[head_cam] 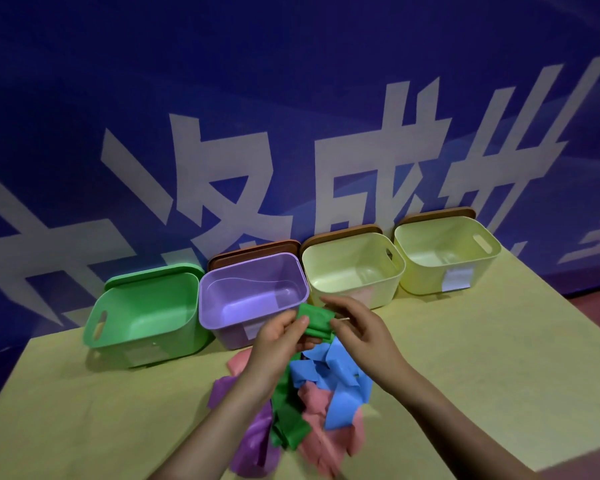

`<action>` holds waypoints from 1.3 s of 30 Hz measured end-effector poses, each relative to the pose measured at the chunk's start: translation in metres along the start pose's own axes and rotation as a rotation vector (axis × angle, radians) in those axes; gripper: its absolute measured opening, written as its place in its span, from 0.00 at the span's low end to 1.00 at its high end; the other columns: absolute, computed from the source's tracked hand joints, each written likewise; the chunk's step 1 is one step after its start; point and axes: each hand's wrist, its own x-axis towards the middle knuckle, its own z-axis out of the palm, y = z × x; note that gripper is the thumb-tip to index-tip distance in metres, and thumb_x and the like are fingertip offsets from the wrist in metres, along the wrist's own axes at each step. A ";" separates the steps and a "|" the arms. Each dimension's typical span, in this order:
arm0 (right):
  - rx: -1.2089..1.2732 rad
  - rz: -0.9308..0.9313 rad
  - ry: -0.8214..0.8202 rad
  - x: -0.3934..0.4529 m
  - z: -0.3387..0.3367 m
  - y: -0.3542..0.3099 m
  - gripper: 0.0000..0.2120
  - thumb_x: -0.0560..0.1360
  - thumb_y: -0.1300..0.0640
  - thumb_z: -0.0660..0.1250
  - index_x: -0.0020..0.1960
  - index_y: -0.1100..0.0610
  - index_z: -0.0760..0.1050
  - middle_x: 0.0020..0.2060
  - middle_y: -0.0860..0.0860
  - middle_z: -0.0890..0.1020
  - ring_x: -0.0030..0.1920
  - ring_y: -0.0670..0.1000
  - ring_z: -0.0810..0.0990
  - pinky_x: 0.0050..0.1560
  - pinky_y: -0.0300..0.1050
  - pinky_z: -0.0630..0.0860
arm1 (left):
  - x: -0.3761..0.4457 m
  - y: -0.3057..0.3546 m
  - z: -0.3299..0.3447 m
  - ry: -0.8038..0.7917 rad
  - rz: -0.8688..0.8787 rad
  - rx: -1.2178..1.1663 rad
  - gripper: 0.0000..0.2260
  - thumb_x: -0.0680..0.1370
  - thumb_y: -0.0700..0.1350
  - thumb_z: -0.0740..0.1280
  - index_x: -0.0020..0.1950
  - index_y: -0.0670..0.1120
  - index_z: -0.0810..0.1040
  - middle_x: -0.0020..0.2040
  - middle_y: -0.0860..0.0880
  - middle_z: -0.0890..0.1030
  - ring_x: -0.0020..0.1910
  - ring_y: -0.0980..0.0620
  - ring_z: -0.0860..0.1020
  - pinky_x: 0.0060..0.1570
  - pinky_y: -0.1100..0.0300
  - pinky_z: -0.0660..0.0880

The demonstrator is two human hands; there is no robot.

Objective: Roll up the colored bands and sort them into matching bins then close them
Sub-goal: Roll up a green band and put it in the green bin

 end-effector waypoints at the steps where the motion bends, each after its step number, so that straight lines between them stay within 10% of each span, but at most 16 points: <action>1: 0.070 0.067 0.011 -0.002 0.003 -0.003 0.17 0.77 0.66 0.64 0.58 0.48 0.76 0.48 0.45 0.81 0.49 0.41 0.79 0.50 0.34 0.74 | -0.001 -0.002 -0.002 -0.004 0.033 0.051 0.07 0.80 0.36 0.60 0.47 0.40 0.78 0.39 0.44 0.81 0.36 0.52 0.81 0.36 0.66 0.76; 11: 0.079 0.190 0.092 -0.009 0.018 -0.007 0.09 0.73 0.65 0.71 0.38 0.55 0.76 0.28 0.47 0.76 0.30 0.42 0.73 0.35 0.35 0.71 | -0.011 -0.011 -0.014 0.012 0.138 0.288 0.05 0.80 0.38 0.63 0.46 0.42 0.78 0.37 0.47 0.81 0.38 0.53 0.79 0.37 0.63 0.74; 20: -0.403 -0.306 0.080 0.004 0.073 -0.014 0.08 0.70 0.62 0.71 0.45 0.51 0.76 0.37 0.45 0.75 0.38 0.44 0.74 0.40 0.31 0.68 | -0.028 -0.002 -0.052 0.235 -0.225 -0.607 0.07 0.79 0.35 0.61 0.50 0.35 0.78 0.41 0.39 0.84 0.38 0.48 0.84 0.37 0.61 0.80; 25: -0.425 -0.424 0.013 0.015 0.125 -0.026 0.05 0.71 0.60 0.71 0.47 0.58 0.81 0.41 0.51 0.78 0.44 0.48 0.76 0.46 0.35 0.71 | -0.042 0.018 -0.110 0.189 -0.151 -0.633 0.09 0.76 0.36 0.63 0.53 0.35 0.77 0.46 0.38 0.83 0.43 0.48 0.83 0.45 0.59 0.81; 33: 0.081 -0.002 -0.046 0.022 0.213 -0.055 0.15 0.71 0.63 0.73 0.55 0.51 0.78 0.48 0.51 0.81 0.45 0.42 0.81 0.50 0.33 0.76 | -0.061 0.032 -0.195 0.228 0.022 -0.526 0.10 0.78 0.30 0.59 0.54 0.35 0.78 0.48 0.42 0.84 0.46 0.50 0.83 0.47 0.60 0.80; 39: 0.278 0.231 -0.046 0.038 0.261 -0.076 0.05 0.72 0.69 0.70 0.42 0.60 0.80 0.30 0.48 0.81 0.30 0.42 0.78 0.31 0.31 0.71 | -0.068 0.040 -0.244 0.230 0.068 -0.383 0.09 0.78 0.31 0.60 0.51 0.36 0.79 0.45 0.43 0.84 0.44 0.50 0.83 0.44 0.62 0.80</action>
